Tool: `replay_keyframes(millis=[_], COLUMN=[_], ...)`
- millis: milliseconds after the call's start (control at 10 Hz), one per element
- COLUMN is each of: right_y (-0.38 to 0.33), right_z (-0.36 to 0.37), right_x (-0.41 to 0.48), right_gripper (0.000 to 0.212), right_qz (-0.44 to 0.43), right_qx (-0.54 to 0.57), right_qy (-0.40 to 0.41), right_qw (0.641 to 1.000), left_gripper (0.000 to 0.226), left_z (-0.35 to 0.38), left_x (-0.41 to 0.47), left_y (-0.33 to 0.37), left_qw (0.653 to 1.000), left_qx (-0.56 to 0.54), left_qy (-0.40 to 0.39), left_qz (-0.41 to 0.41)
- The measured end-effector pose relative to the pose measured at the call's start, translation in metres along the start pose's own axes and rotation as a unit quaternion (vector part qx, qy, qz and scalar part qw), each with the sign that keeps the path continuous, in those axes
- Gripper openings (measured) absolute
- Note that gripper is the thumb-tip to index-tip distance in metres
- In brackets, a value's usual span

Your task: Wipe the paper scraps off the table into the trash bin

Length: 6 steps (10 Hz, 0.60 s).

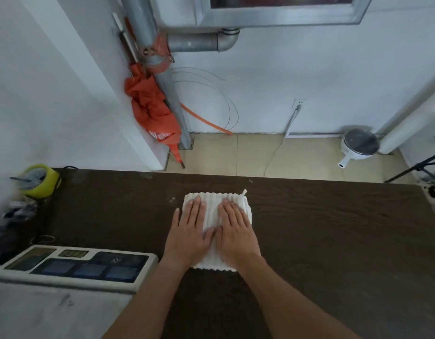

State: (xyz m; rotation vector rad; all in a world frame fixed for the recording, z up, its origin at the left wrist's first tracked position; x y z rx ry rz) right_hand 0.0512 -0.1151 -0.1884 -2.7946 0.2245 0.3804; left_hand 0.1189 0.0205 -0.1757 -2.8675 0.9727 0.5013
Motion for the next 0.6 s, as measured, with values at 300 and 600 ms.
replay_keyframes(millis=[300, 600], right_y=[0.000, 0.013], right_z=[-0.074, -0.151], right_x=[-0.015, -0.083], right_gripper=[0.052, 0.054], right_qz=[0.058, 0.082], right_qx=[0.111, 0.069], right_qy=[-0.042, 0.044], right_qw=[0.991, 0.993], left_gripper=[0.064, 0.074], left_z=[-0.064, -0.155], left_x=[-0.021, -0.053], left_y=[0.000, 0.017], left_qw=[0.999, 0.995], left_qx=[0.003, -0.102], left_qy=[-0.054, 0.001], left_qz=[0.004, -0.024])
Point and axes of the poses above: each hand's wrist, its own x-axis towards the middle knuckle, its own z-axis out of the palm, y = z × x, the point moved 2 cm from there along x, towards the middle knuckle, and after that the axes turned 4 degrees about -y, right-handed, at the moved point
